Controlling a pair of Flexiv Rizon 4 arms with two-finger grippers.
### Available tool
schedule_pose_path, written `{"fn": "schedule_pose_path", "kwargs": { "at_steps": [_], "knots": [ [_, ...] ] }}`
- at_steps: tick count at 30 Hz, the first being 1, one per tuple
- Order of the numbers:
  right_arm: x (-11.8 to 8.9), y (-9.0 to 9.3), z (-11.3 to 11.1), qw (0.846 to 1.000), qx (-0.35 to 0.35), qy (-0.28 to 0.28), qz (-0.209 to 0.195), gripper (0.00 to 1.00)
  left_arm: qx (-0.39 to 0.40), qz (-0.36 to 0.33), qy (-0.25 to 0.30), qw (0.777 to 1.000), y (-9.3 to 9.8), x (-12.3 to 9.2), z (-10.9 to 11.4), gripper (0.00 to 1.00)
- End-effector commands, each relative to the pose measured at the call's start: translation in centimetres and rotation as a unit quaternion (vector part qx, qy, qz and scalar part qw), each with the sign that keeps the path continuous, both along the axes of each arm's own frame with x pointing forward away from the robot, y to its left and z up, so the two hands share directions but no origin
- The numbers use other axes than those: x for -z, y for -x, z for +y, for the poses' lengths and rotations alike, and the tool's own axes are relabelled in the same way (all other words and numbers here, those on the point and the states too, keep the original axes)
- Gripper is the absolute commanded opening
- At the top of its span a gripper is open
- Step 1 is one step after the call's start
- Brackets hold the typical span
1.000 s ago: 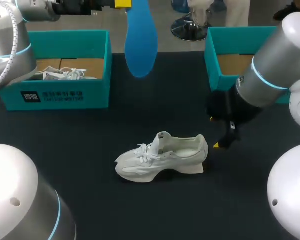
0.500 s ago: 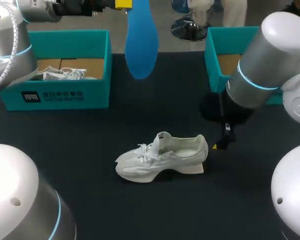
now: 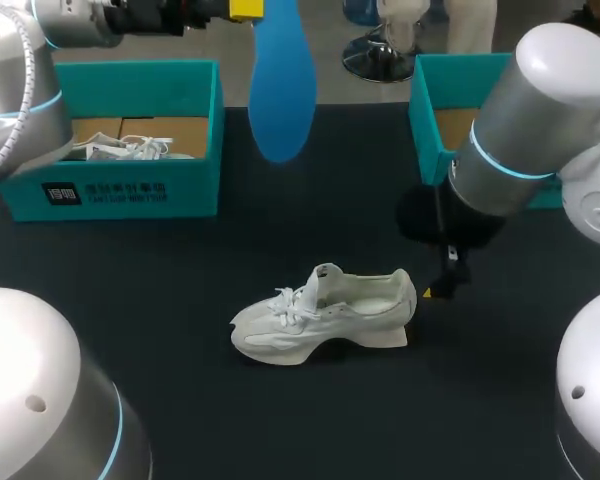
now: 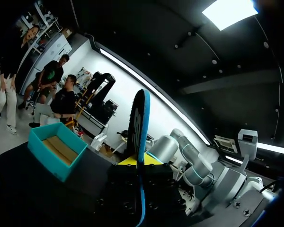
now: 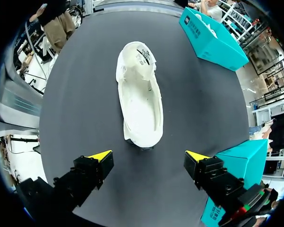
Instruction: Take the shoe out of the shoebox, open the shoe tongue, remove and reinsert the insole, then place the shoe into the shoebox
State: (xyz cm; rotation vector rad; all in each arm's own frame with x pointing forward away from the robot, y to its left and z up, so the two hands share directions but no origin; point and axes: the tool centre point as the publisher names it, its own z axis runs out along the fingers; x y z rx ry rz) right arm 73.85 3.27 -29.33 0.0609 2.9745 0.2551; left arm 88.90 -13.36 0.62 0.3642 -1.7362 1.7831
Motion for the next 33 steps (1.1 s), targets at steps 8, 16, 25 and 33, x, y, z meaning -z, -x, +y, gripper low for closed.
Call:
{"fn": "schedule_pose_path", "kwargs": {
  "at_steps": [8,16,25,33],
  "knots": [
    [-1.3,-0.4,1.3,0.999,0.013,0.031,-0.011,1.00,0.002,0.000,0.000,1.000,-0.2,0.0,0.1,0.00],
    [-1.8,-2.0,5.7,0.999,-0.007,0.053,-0.003,1.00,0.002,0.000,0.000,1.000,-0.2,0.0,0.1,0.00],
    [-0.3,-3.4,8.1,0.998,-0.012,0.062,-0.007,1.00,0.002,0.000,0.000,1.000,-0.2,0.0,0.1,0.00],
    [1.8,-3.9,8.7,0.998,-0.007,0.060,-0.001,1.00,0.002,0.000,0.000,1.000,-0.2,0.0,0.1,0.00]
  ]
}}
